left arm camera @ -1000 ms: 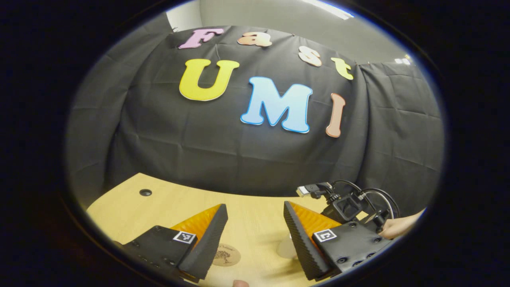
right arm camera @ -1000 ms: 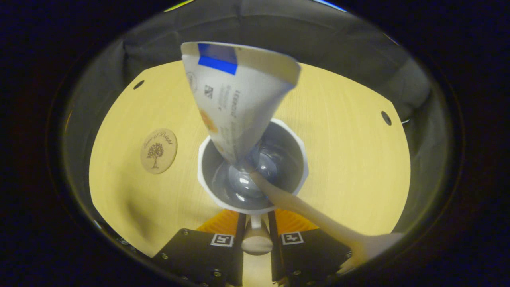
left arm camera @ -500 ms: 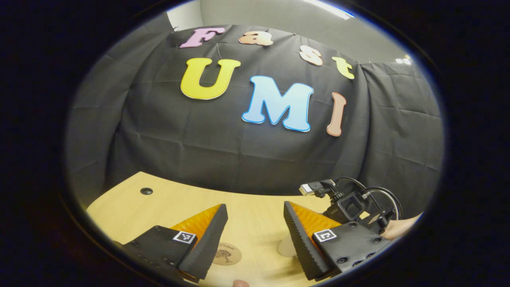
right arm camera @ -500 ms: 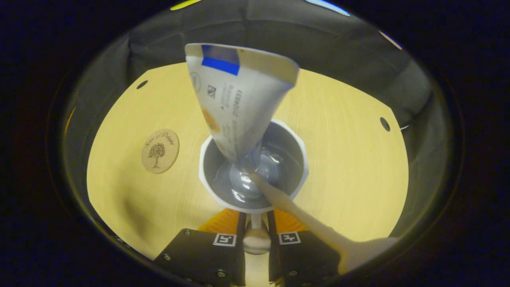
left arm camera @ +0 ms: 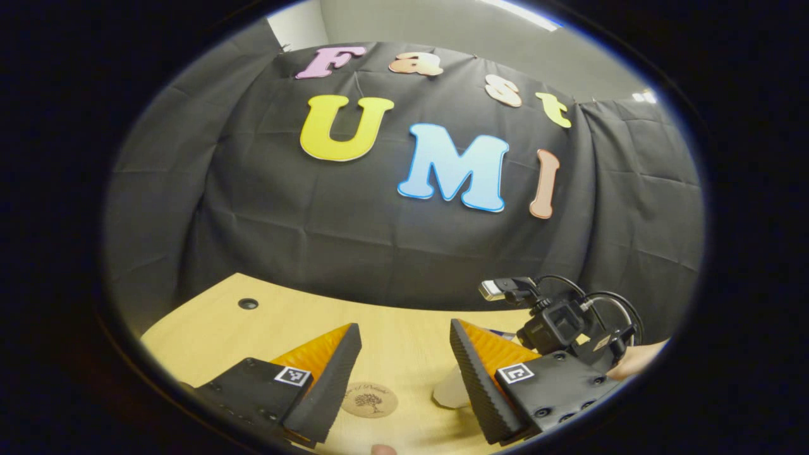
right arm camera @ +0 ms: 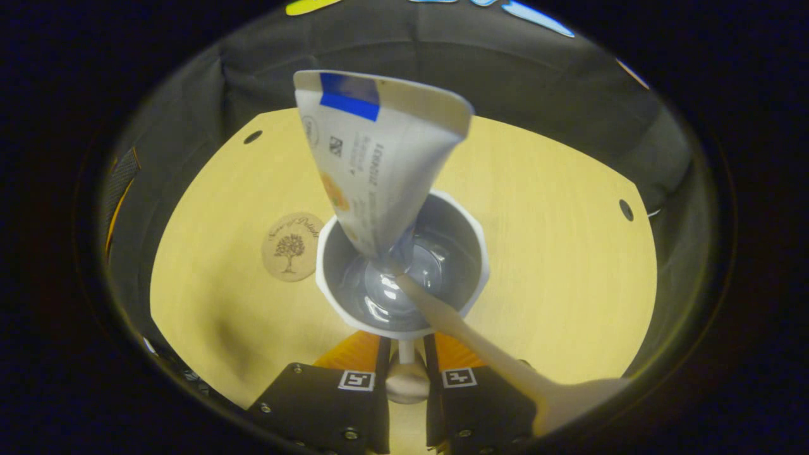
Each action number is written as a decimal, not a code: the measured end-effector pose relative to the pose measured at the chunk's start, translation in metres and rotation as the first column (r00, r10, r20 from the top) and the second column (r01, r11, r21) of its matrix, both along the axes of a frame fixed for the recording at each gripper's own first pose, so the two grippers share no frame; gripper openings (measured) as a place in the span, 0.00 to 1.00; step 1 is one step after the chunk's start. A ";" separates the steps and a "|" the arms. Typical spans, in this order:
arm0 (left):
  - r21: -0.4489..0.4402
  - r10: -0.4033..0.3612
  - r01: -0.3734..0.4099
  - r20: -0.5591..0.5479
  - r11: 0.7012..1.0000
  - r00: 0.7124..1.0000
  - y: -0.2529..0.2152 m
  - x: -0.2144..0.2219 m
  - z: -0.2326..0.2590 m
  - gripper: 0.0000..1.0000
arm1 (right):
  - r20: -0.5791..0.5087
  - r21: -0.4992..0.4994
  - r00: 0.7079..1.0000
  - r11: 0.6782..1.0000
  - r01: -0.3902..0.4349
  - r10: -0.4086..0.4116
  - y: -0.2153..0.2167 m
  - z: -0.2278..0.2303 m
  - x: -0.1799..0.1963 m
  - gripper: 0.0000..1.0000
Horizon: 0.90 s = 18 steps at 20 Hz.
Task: Put the toothbrush and toothpaste on the desktop into the cup, then pick up the cup and place it on the coaster on the desktop.
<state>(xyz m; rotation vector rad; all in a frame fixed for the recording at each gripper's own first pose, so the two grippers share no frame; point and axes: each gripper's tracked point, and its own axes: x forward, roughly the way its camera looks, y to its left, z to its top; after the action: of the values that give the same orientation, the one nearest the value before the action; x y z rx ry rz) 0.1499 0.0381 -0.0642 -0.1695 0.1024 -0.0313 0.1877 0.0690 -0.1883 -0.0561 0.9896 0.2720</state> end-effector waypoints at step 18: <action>0.007 0.144 -0.144 0.024 0.990 0.989 0.100 -0.054 0.021 0.91 | 0.004 -0.008 0.986 0.986 -0.168 0.168 0.102 0.016 0.014 0.23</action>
<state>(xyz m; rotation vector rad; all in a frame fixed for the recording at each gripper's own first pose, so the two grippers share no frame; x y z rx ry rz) 0.0957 0.1377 -0.0427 -0.1680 0.0671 0.1111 0.2017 0.1710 -0.1726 -0.1474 0.9822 0.4230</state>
